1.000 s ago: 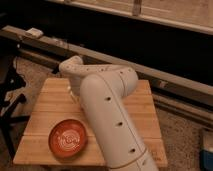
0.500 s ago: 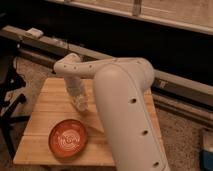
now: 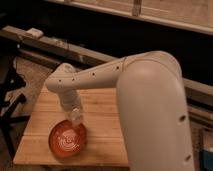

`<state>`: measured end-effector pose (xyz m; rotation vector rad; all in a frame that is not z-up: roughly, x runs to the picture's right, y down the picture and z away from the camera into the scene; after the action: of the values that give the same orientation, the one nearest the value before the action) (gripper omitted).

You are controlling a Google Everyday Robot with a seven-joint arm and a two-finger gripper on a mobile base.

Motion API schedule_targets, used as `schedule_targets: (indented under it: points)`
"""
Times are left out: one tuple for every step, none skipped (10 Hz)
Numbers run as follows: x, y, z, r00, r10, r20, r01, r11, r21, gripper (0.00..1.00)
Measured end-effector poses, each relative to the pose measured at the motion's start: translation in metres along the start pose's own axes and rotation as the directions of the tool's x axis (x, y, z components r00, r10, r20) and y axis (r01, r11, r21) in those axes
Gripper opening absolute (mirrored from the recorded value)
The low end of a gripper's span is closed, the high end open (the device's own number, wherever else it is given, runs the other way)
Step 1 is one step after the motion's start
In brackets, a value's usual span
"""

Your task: Place the bottle in the ceramic bowl

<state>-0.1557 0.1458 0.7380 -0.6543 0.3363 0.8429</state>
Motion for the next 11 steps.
schedule_targets:
  points:
    - [0.021,0.014,-0.005,0.999,-0.032,0.015,0.032,0.999,0.001,0.0]
    - [0.034,0.022,-0.007,0.998,-0.05,0.025,0.05,0.999,-0.003,0.0]
    - [0.05,0.027,-0.007,0.997,-0.072,0.029,0.073,0.997,-0.008,0.0]
    - [0.064,0.036,-0.007,0.992,-0.118,0.032,0.119,0.993,-0.022,0.04]
    - [0.071,0.044,-0.006,0.987,-0.158,0.032,0.159,0.987,-0.036,0.1]
    - [0.076,0.05,-0.007,0.982,-0.188,0.035,0.189,0.981,-0.048,0.21]
    - [0.077,0.051,-0.008,0.978,-0.205,0.04,0.207,0.976,-0.063,0.33]
    - [0.073,0.05,-0.01,0.975,-0.216,0.047,0.219,0.973,-0.074,0.43]
    - [0.068,0.049,-0.012,0.973,-0.222,0.054,0.226,0.971,-0.081,0.51]
    - [0.059,0.049,-0.015,0.971,-0.23,0.066,0.236,0.968,-0.089,0.61]
    - [0.048,0.049,-0.018,0.968,-0.237,0.079,0.244,0.965,-0.099,0.72]
